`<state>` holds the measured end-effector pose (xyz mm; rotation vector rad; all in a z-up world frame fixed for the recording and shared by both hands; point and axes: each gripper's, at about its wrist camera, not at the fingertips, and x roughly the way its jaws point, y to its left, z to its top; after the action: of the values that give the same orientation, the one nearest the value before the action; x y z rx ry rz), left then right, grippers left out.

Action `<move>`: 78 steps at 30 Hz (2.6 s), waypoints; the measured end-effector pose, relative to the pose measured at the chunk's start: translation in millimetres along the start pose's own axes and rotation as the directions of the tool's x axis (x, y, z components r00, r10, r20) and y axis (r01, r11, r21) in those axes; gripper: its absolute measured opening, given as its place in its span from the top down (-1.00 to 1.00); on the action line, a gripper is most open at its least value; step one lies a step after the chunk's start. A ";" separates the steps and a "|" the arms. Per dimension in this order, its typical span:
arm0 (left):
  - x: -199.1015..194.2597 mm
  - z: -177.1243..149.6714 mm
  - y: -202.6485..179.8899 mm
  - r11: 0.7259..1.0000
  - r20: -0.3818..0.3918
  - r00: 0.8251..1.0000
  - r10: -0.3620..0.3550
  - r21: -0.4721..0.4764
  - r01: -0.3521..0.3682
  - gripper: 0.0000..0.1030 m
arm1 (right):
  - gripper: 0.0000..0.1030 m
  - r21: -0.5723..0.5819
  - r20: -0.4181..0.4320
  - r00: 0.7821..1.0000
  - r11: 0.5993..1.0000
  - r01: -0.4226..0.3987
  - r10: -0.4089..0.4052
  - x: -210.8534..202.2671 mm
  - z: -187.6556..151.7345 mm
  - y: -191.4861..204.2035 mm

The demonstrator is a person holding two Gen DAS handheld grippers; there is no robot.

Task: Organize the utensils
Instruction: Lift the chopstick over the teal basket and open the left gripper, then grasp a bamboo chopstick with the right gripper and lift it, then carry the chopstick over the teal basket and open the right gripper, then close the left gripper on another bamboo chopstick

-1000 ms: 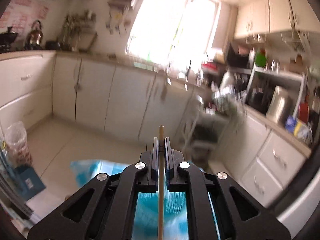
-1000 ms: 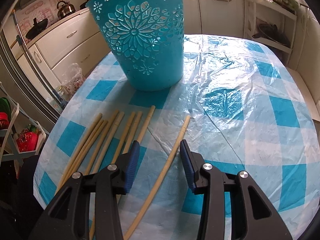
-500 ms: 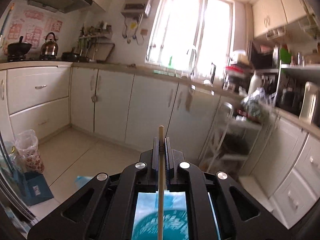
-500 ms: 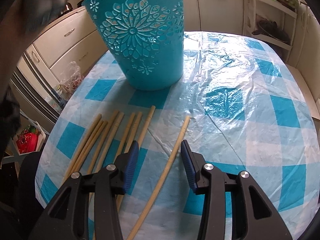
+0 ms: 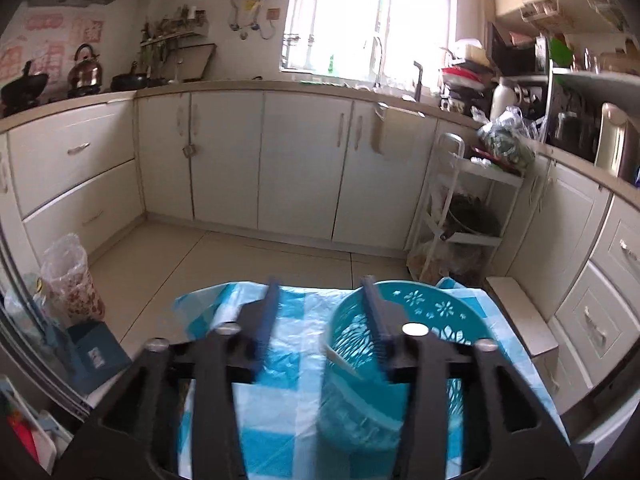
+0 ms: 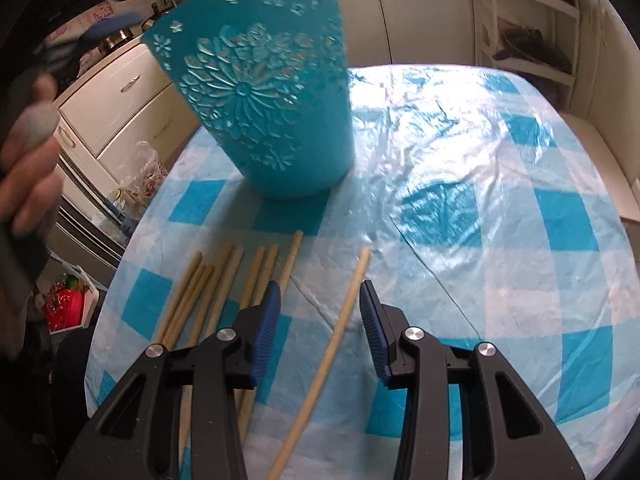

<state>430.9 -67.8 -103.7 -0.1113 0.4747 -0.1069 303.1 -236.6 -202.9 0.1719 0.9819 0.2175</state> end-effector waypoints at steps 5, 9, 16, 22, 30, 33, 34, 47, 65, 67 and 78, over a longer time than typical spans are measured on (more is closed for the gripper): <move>-24.6 -19.3 34.9 0.997 0.015 1.000 0.014 -0.080 -0.013 -0.07 | 0.44 -0.001 -0.024 0.996 0.996 0.087 -0.087 3.9 2.0 -0.3; -26.4 -39.6 60.1 0.988 -0.003 1.000 0.025 -0.154 -0.025 -0.10 | 0.62 -0.025 -0.047 0.987 0.988 0.155 -0.156 8.1 0.3 -1.4; -13.2 -63.8 86.0 0.976 -0.043 0.999 0.014 -0.215 -0.023 -0.13 | 0.88 -0.211 -0.125 0.963 0.955 0.208 -0.237 11.3 4.6 16.4; -5.1 -81.1 99.1 0.973 -0.082 0.997 -0.001 -0.229 -0.018 -0.18 | 0.89 0.031 -0.022 0.999 0.999 0.035 -0.034 -38.2 23.9 -16.9; -2.8 -85.8 89.3 0.978 -0.091 0.996 0.014 -0.208 -0.033 -0.20 | 0.89 0.041 0.581 0.805 0.984 -0.174 0.118 -177.0 100.5 11.1; -2.8 -88.2 86.3 0.978 -0.088 0.996 0.023 -0.203 -0.040 -0.23 | 0.89 0.072 0.723 0.688 0.984 -0.160 0.059 -186.3 129.3 23.5; -2.5 -89.4 85.5 0.978 -0.086 0.996 0.027 -0.203 -0.044 -0.24 | 0.89 0.095 0.750 0.661 0.986 -0.140 0.021 -183.2 135.6 27.0; -2.5 -88.5 83.7 0.979 -0.077 0.997 0.030 -0.201 -0.045 -0.28 | 0.89 0.182 0.725 0.667 0.982 0.056 -0.172 -85.9 150.2 33.2; -13.3 -100.1 72.7 0.989 -0.121 0.992 0.033 -0.139 -0.050 -0.37 | 0.67 0.098 0.531 0.841 0.993 0.066 -0.108 -97.2 26.2 31.6; -19.3 -104.9 73.2 0.990 -0.138 0.990 0.032 -0.132 -0.050 -0.40 | 0.67 0.077 0.394 0.915 0.995 0.065 -0.090 -80.6 0.3 30.3; -50.9 -147.5 59.8 1.000 -0.309 0.951 -0.008 -0.006 0.006 -0.41 | 0.67 0.039 0.080 0.995 0.998 0.050 -0.053 -8.1 -23.4 28.2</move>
<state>322.5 -14.3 -218.9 -0.1011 0.7880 -0.1308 276.2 -210.4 -202.4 0.1878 0.9092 0.1438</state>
